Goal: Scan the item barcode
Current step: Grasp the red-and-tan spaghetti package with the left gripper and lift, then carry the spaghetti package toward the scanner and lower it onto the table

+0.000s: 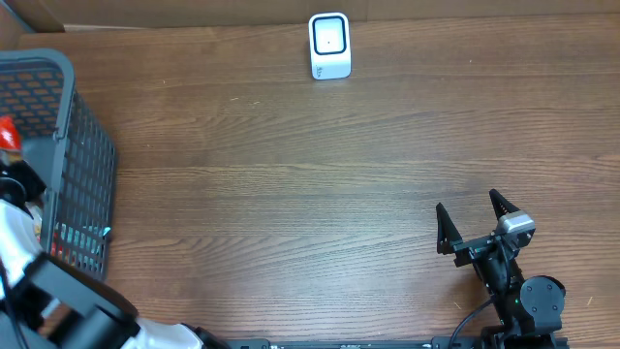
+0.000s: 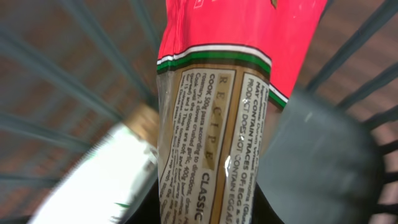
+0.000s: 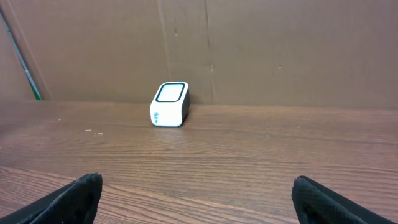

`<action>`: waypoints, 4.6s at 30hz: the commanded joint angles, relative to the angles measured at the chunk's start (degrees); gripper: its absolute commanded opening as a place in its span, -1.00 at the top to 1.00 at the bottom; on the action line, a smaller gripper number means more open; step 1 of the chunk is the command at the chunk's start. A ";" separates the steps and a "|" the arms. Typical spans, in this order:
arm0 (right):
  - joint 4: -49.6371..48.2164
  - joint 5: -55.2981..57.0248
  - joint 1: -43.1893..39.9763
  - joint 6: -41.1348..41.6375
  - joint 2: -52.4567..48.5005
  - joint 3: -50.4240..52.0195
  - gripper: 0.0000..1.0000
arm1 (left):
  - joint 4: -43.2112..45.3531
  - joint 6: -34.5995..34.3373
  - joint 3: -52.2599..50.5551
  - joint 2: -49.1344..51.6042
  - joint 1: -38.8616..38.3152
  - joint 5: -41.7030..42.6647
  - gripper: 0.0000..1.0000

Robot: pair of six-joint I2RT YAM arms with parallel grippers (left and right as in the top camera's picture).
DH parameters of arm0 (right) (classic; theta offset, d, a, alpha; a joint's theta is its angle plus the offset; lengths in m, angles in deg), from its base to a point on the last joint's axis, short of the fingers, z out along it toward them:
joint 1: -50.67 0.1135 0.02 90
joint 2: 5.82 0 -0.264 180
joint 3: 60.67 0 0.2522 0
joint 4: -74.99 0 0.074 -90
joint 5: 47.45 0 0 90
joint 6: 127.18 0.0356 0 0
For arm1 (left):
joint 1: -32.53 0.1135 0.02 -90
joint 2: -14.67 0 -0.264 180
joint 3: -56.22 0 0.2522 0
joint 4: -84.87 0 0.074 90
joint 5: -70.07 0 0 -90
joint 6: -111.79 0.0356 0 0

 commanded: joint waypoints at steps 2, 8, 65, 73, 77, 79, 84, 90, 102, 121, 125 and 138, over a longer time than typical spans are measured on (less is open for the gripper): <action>-0.33 0.31 0.48 0.22 0.61 0.61 -1.00 | 2.12 -4.17 2.82 -10.71 -1.53 1.31 0.92; -0.33 0.33 0.48 0.22 0.61 0.61 -1.00 | 3.34 -4.33 2.82 -17.33 -3.56 1.01 0.92; -0.33 0.33 0.48 0.22 0.61 0.61 -1.00 | -6.88 -4.85 8.31 -37.92 -33.20 3.67 0.92; -0.33 0.33 0.48 0.22 0.61 0.61 -1.00 | -17.20 -9.94 8.28 -35.89 -44.48 2.19 0.92; -0.33 0.33 0.48 0.22 0.61 0.61 -1.00 | -22.34 -13.44 8.24 -33.35 -51.63 -3.37 0.92; -0.33 0.33 0.48 0.22 0.61 0.61 -1.00 | -24.63 -14.67 8.24 -31.52 -55.30 -5.77 0.92; -0.33 0.33 0.48 0.22 0.61 0.61 -1.00 | -29.40 -18.34 8.24 -25.18 -63.54 -9.44 0.92; -0.33 0.33 0.48 0.22 0.61 0.61 -1.00 | -32.59 -25.79 8.24 -14.75 -68.67 -9.46 0.92; -0.33 0.33 0.48 0.22 0.61 0.61 -1.00 | -33.51 -21.66 8.24 5.62 -76.26 -5.22 0.92; -0.33 0.33 0.48 0.22 0.61 0.61 -1.00 | -24.68 7.02 8.24 10.12 -77.24 8.63 0.91; -0.33 0.33 0.48 0.22 0.61 0.61 -1.00 | -24.68 14.75 8.24 10.12 -77.24 11.39 0.92; -0.33 0.31 0.48 0.22 0.61 0.61 -1.00 | -23.28 20.46 8.24 10.78 -77.42 16.37 0.91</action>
